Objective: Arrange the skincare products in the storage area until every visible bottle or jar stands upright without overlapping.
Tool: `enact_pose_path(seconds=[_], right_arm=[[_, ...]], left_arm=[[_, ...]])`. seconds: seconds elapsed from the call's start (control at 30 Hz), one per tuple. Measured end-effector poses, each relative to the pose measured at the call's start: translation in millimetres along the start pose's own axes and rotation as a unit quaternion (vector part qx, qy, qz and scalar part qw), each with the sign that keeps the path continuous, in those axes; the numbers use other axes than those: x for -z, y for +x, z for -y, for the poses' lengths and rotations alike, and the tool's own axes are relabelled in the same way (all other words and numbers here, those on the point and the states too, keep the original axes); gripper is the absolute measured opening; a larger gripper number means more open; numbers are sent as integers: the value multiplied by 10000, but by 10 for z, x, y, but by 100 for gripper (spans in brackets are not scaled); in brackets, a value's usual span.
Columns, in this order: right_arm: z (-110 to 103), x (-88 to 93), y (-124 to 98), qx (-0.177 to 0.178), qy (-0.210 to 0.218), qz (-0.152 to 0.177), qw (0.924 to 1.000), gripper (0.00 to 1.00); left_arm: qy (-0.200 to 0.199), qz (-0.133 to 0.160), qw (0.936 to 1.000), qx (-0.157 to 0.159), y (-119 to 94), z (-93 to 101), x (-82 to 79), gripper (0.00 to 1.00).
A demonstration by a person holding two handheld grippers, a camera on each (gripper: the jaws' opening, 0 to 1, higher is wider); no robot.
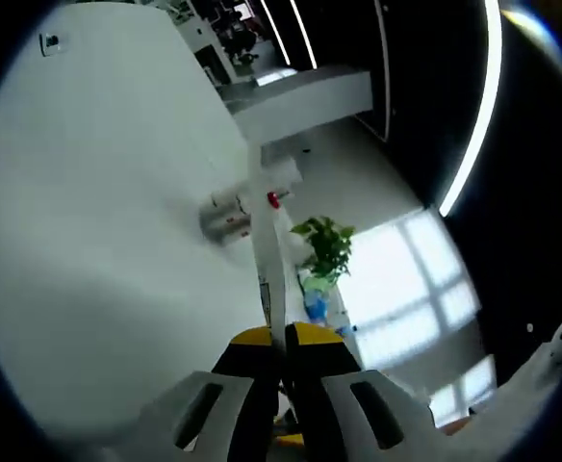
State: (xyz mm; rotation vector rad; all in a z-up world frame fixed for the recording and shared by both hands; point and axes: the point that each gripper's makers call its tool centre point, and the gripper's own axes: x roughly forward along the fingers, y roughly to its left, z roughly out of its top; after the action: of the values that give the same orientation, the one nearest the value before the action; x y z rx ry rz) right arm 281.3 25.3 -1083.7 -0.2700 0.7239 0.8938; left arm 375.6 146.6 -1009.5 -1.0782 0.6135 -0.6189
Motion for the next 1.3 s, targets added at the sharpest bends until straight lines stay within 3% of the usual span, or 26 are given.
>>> enact_pose_path(seconds=[1.0,1.3], right_arm=[[-5,67,16,-86,-31,-152,9998,48],[-31,108,30,-160,-43,-259,9995,48]], left_arm=[[563,-101,9984,-28,521,-195,-728,0],[742,-254,9967,-190,787,-348,-806,0]])
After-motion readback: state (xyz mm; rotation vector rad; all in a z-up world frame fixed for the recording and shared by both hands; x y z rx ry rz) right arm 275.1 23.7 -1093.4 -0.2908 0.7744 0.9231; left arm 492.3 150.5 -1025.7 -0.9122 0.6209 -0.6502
